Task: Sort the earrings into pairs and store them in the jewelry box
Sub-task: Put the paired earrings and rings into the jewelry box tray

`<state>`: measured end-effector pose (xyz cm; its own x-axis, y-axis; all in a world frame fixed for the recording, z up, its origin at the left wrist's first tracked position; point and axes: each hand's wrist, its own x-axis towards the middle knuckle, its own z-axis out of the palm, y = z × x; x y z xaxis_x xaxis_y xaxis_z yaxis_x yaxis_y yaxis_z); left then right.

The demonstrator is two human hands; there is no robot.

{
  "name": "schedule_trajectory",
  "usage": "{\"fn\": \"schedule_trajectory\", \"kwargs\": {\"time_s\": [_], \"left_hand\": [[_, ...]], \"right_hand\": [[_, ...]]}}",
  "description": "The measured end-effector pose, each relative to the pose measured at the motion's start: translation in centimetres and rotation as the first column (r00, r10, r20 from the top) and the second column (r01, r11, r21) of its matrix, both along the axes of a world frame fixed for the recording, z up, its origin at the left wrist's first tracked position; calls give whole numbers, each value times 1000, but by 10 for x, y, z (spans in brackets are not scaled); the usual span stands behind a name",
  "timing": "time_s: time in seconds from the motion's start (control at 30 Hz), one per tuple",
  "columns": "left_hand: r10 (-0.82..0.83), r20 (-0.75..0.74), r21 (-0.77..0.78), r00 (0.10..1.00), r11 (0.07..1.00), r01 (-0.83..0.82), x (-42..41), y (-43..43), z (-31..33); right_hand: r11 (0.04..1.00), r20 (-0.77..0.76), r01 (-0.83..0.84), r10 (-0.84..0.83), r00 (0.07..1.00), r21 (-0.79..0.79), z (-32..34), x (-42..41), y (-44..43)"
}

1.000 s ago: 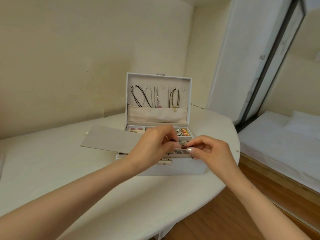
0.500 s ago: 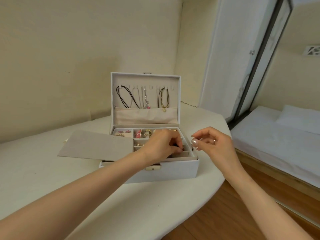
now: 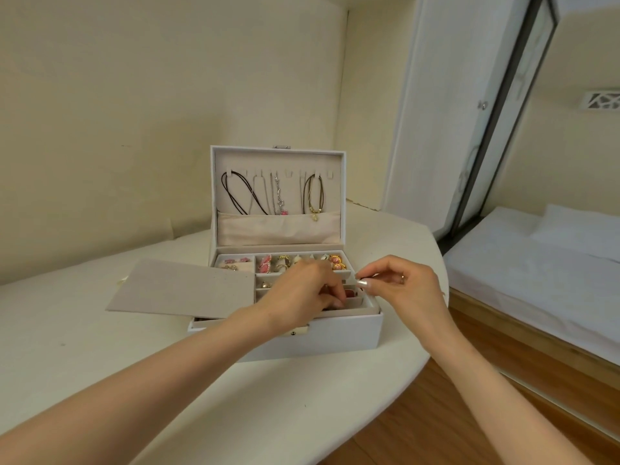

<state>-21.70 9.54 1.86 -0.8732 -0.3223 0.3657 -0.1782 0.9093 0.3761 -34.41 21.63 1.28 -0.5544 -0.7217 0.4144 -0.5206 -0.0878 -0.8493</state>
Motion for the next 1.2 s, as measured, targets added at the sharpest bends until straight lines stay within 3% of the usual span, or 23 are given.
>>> {"fn": "schedule_trajectory", "kwargs": {"time_s": [0.17, 0.37, 0.53, 0.7, 0.83, 1.03, 1.2], "left_hand": [[27, -39, 134, 999, 991, -22, 5, 0, -2], [135, -133, 55, 982, 990, -128, 14, 1, 6], [67, -73, 20, 995, 998, -66, 19, 5, 2], [-3, -31, -17, 1000, 1000, 2, 18, 6, -1], [21, -141, -3, 990, 1000, -21, 18, 6, 0], [-33, 93, -124, 995, 991, 44, 19, 3, -3], [-44, 35, -109, 998, 993, 47, 18, 6, -1]], "right_hand": [[1000, -30, -19, 20, 999, 17, -1, 1, -1], [998, -127, 18, -9, 992, 66, -8, 2, -3], [992, -261, 77, -49, 964, 100, -14, 0, -1], [993, -297, 100, -77, 952, 62, -14, -4, 5], [984, -285, 139, -103, 953, 111, -16, -7, 6], [972, -358, 135, -58, 932, 193, -21, -6, 3], [963, -546, 230, -116, 830, 143, -16, -6, 2]]}}
